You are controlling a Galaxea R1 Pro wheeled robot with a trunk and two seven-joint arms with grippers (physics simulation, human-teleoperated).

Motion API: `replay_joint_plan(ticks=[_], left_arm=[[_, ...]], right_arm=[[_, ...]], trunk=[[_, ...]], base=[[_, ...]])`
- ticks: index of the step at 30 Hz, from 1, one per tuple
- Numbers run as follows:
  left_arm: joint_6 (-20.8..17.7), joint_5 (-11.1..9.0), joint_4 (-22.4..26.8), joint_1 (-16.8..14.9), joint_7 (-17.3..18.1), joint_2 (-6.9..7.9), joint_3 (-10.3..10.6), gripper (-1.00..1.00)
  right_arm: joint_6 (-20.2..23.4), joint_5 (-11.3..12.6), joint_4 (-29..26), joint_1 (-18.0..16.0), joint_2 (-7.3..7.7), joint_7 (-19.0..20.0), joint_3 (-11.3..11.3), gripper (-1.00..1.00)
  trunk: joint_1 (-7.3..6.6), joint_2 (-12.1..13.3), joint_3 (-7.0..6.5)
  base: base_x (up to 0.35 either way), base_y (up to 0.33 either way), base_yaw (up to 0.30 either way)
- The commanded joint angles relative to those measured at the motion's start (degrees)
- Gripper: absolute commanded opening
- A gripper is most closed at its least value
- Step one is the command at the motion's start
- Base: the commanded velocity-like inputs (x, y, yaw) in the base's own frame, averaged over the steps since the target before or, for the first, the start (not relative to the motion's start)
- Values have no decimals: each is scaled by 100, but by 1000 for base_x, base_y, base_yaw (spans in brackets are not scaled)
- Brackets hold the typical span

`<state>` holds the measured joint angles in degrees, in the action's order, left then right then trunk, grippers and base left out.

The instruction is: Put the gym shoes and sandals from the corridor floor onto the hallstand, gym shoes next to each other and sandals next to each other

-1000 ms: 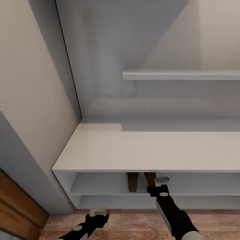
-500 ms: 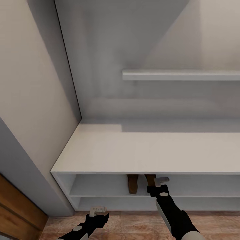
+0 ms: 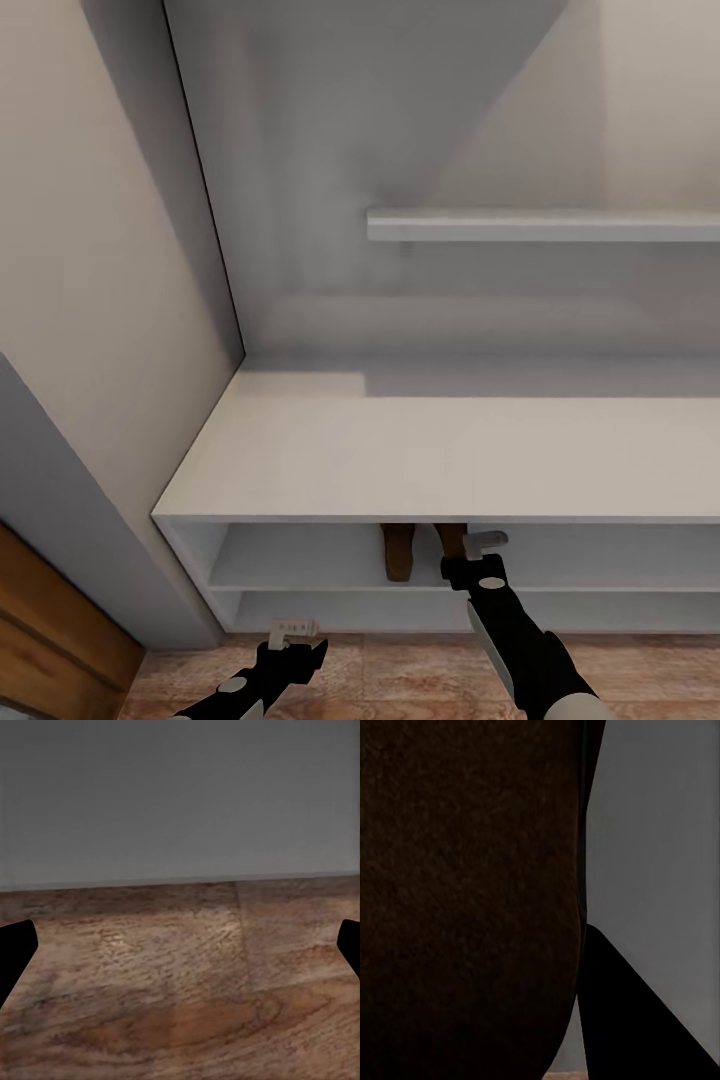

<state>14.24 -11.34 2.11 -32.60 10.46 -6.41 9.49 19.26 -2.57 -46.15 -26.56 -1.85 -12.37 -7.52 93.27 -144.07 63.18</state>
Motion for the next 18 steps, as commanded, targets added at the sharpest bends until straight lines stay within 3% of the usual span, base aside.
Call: replay_joint_plan(ticks=[1,4,5,18], left_arm=[[0,0,0,-1,0,0,0,100],[0,0,0,-1,0,0,0,100],[0,0,0,-1,0,0,0,100],[0,0,0,-1,0,0,0,100]], right_arm=[[-10,46,1,2,0,24,-4,-100],[-10,46,1,2,0,24,-4,-100],[-10,46,1,2,0,24,-4,100],[-10,46,1,2,0,24,-4,100]], trunk=[[1,0,0],[1,0,0],[1,0,0],[1,0,0]], base=[[0,0,0],[0,0,0],[0,0,0],[0,0,0]])
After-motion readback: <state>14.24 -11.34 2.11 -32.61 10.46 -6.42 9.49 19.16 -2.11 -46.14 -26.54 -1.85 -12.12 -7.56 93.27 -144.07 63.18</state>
